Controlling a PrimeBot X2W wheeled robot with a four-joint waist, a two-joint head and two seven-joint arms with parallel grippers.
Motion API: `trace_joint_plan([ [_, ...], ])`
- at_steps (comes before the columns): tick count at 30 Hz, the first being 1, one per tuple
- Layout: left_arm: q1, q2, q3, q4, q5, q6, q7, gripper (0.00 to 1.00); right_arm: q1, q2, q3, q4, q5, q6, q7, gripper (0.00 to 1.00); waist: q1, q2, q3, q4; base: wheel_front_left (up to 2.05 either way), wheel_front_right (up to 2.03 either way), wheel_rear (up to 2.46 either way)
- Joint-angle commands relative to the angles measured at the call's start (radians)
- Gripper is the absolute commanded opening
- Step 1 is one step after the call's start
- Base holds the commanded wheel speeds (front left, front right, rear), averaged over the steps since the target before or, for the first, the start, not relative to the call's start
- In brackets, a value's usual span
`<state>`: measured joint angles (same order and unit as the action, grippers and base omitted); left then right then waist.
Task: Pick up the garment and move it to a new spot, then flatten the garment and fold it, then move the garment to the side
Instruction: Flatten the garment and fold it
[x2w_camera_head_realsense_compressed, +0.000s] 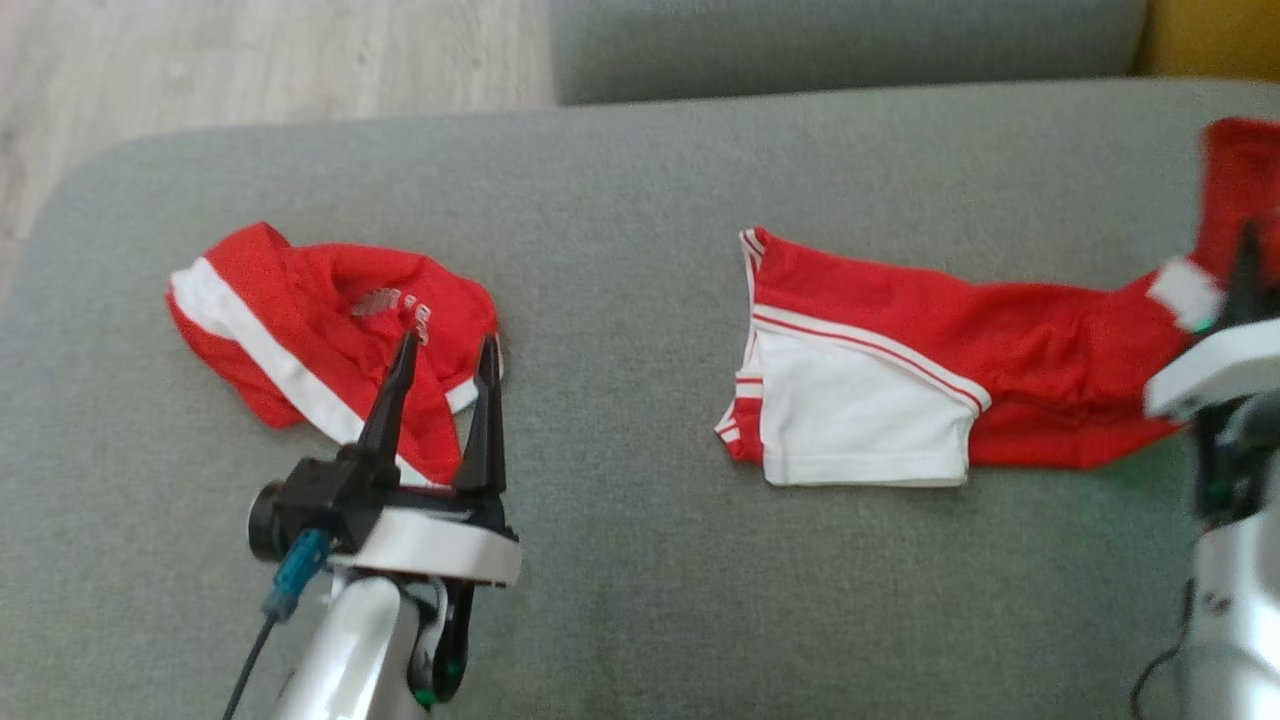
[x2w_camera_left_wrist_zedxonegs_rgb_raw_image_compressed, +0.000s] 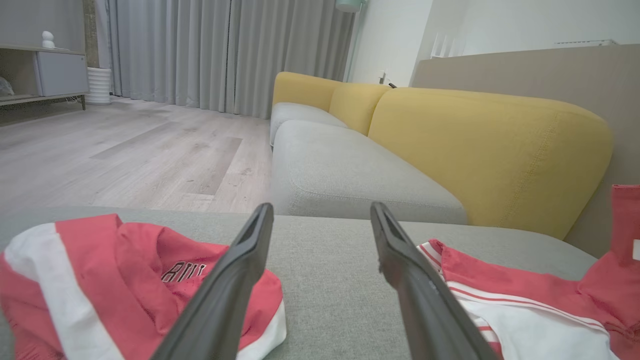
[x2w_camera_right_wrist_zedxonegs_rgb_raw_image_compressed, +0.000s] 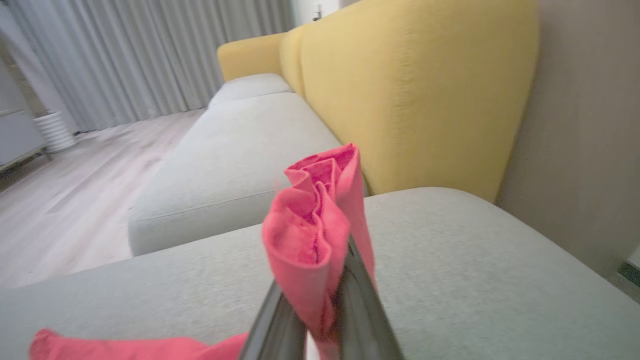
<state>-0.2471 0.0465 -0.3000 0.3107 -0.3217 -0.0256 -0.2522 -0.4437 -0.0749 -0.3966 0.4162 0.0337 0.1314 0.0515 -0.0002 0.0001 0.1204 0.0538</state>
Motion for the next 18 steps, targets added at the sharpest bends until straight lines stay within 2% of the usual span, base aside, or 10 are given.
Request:
trace_joint_plan([
  [1, -0.012, 0.004, 0.024, -0.029, -0.005, 0.007, -0.010, 1.00, -0.002, 0.001, 0.035, -0.040, 0.009, -0.001, -0.004, 0.00, 0.0002, -0.0001, -0.026, 0.015, 0.00, 0.00, 0.00],
  [3, -0.001, 0.004, 0.026, -0.031, -0.008, 0.011, -0.010, 1.00, 0.019, 0.013, 0.100, -0.067, 0.030, -0.001, 0.000, 0.00, 0.0002, -0.0001, -0.041, 0.023, 0.00, 0.00, 0.00],
  [4, 0.004, 0.004, 0.027, -0.033, -0.009, 0.013, -0.010, 1.00, 0.038, 0.020, 0.171, -0.085, 0.055, -0.001, 0.004, 0.00, 0.0002, -0.0001, -0.048, 0.031, 0.00, 0.00, 0.00],
  [7, 0.005, 0.004, 0.026, -0.035, -0.011, 0.013, -0.010, 1.00, 0.058, 0.024, 0.268, -0.077, 0.101, -0.001, -0.004, 0.00, 0.0002, -0.0001, -0.052, 0.046, 0.00, 0.00, 0.00],
  [13, 0.000, 0.004, 0.016, -0.035, -0.015, 0.013, -0.010, 1.00, 0.059, 0.024, 0.450, 0.020, 0.223, -0.001, -0.064, 0.00, 0.0002, -0.0001, -0.045, 0.077, 0.00, 0.00, 0.00],
  [18, -0.010, 0.004, 0.003, -0.026, -0.002, 0.019, -0.010, 1.00, 0.056, 0.024, 0.578, 0.124, 0.271, -0.001, -0.118, 0.00, 0.0002, -0.0001, -0.038, 0.100, 0.00, 0.00, 0.00],
])
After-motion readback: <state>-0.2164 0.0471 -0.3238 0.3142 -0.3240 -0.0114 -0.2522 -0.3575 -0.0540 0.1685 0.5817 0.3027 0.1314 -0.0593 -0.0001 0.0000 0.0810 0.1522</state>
